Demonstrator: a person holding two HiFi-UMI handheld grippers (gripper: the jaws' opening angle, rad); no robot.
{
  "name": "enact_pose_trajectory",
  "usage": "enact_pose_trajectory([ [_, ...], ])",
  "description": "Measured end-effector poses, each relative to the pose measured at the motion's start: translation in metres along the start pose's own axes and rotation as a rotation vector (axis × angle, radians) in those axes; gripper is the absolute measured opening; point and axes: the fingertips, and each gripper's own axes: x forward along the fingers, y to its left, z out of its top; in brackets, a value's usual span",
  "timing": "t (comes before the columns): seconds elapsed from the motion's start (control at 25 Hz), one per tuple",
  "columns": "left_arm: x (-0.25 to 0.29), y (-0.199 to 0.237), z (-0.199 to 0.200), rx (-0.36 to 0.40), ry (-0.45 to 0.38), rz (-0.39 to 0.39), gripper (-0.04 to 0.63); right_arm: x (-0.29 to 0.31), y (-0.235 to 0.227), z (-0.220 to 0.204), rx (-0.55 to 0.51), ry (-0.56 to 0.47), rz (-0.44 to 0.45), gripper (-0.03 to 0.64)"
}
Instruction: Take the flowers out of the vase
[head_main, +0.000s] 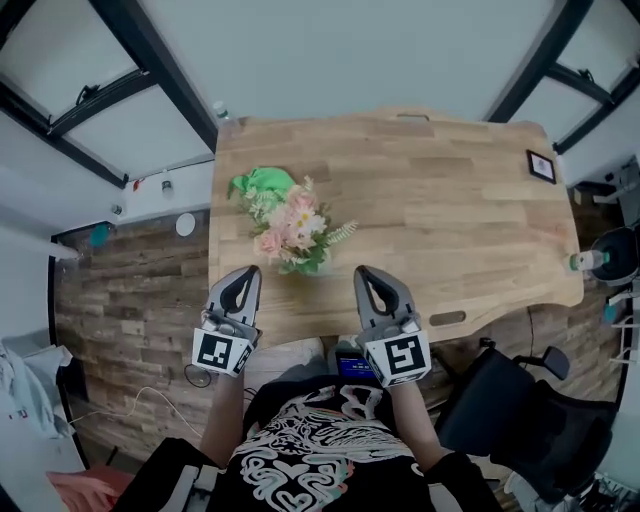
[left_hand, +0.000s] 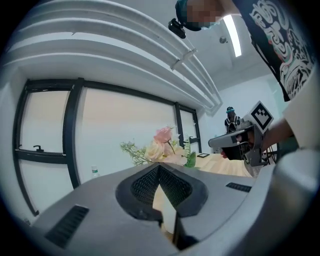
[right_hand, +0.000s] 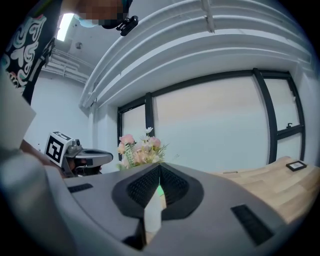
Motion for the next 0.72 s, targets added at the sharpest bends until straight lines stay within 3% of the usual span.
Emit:
enact_pose_trajectory([
  [0.36, 0.009, -0.005, -0.026, -0.040, 0.034, 0.023, 0.002, 0.004, -0.018, -0.015, 0.020, 0.013, 0.027, 0.003],
  [0.72, 0.018, -0.005, -0.061, -0.018, 0.114, -0.041, 0.002, 0.015, -0.012, -0.048, 0.076, 0.104, 0.027, 0.003],
])
